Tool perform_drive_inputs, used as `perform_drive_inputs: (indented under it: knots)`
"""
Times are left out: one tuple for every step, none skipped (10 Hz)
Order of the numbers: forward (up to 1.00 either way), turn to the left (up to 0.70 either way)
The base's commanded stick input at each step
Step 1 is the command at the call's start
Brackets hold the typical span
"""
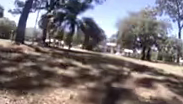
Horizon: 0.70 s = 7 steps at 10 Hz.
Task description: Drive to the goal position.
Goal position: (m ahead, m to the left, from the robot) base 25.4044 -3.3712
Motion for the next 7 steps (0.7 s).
perform_drive_inputs:
  knots:
    - [0.7,0.0]
    - [0.7,-0.02]
    - [0.7,-0.23]
    - [0.7,-0.32]
    - [0.7,-0.21]
    - [0.7,0.0]
    - [0.7,0.0]
